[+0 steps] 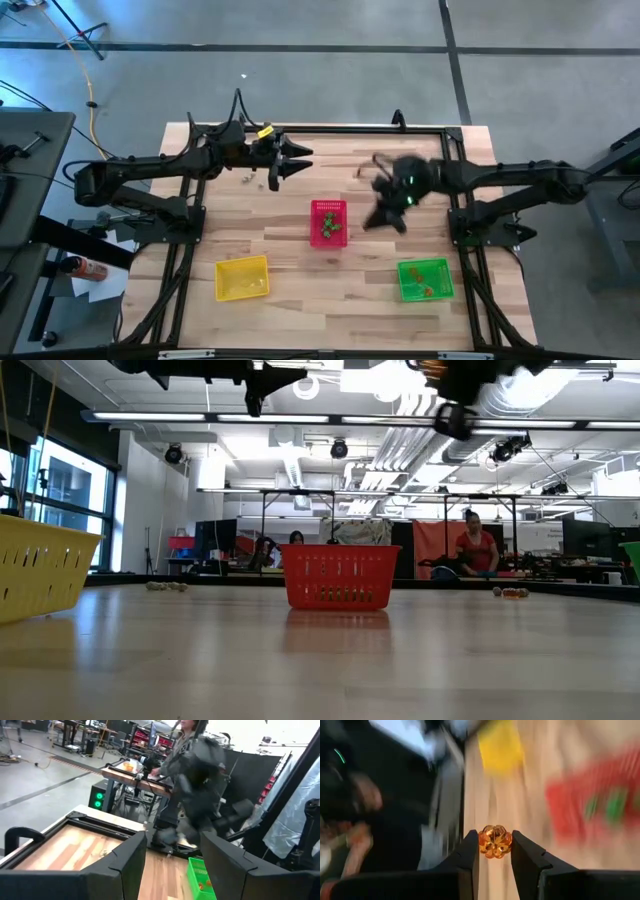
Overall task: Sort Halloween decoration
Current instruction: Put the orange pumpkin toy into the green bin
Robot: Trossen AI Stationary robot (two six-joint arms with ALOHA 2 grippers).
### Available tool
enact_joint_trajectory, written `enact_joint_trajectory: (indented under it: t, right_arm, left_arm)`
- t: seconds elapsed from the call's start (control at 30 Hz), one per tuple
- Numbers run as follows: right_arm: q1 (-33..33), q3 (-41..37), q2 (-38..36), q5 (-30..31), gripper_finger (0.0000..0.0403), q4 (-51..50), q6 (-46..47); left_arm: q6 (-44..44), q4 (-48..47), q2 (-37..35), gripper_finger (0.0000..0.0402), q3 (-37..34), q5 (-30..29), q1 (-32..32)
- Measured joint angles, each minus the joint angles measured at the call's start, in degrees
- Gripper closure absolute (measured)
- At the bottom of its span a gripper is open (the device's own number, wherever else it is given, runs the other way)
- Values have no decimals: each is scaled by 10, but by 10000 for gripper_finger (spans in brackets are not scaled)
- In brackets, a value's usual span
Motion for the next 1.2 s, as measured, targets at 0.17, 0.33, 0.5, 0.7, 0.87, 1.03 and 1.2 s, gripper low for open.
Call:
enact_joint_trajectory:
  t: [0.17, 0.33, 0.5, 0.7, 0.87, 1.03, 1.2]
  right_arm:
    - [130, 0, -2, 26, 334, -132, 104]
    - [273, 0, -2, 84, 334, -176, 247]
    - [382, -10, -2, 168, 334, -206, 426]
    - [446, -89, -2, 182, 334, -213, 665]
    - [454, -174, -2, 202, 334, -201, 818]
    - [454, -227, -2, 208, 334, -130, 863]
    - [453, -238, -2, 211, 334, -129, 864]
  left_arm:
    - [0, -3, 0, 225, 0, 0, 17]
    - [0, -6, 0, 225, 0, 8, 29]
    - [0, -8, 0, 225, 0, 12, 35]
    - [0, -8, 0, 225, 0, 12, 35]
    - [10, -8, 0, 225, 0, 12, 35]
    - [10, -9, 0, 225, 0, 12, 35]
    - [10, -9, 0, 225, 0, 12, 35]
